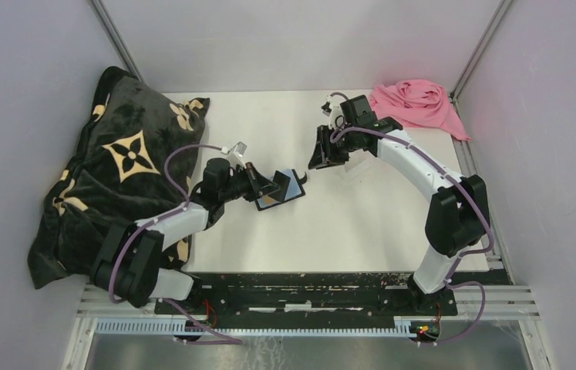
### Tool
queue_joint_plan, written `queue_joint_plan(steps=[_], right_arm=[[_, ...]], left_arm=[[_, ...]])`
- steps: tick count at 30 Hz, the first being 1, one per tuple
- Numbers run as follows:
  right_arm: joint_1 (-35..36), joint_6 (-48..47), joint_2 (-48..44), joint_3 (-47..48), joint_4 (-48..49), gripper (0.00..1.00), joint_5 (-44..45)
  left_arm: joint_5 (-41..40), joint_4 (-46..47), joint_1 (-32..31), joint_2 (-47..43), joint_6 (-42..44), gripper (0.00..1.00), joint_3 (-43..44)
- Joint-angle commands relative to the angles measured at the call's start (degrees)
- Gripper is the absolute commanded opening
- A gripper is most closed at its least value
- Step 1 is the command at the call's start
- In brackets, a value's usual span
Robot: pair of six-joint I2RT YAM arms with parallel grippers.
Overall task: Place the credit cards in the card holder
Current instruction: Pick up the credit card from the storage box.
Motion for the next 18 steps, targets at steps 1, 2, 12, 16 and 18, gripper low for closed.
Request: queue_joint_plan(steps=[1,2,12,16,18], right_arm=[[2.69,-0.91,2.58,3.07,4.02,0.38,9.98],[3.36,-0.96,3.48,3.53,4.19,0.36,10.88],[7.40,-2.17,12.55,8.76,5.79,0.07,19.82],[7.96,-2.52,15.17,10.44,6.13,0.02,21.86],[8.04,-2.56,16.18,10.84,6.38,0.01,22.72]], left_arm=[[-19.65,5.81,0.22,-7.67,-9.34,0.03,-4.44],[-21.80,5.72,0.23,-8.55,-9.86,0.03,-5.59],[-28.84,16.66,-0.36,-4.97,-17.11,0.03,-11.05],[-31.21,20.15,-0.68,-3.22,-18.60,0.03,-12.13],[-32.74,20.89,-1.28,-2.67,-19.31,0.03,-12.42]])
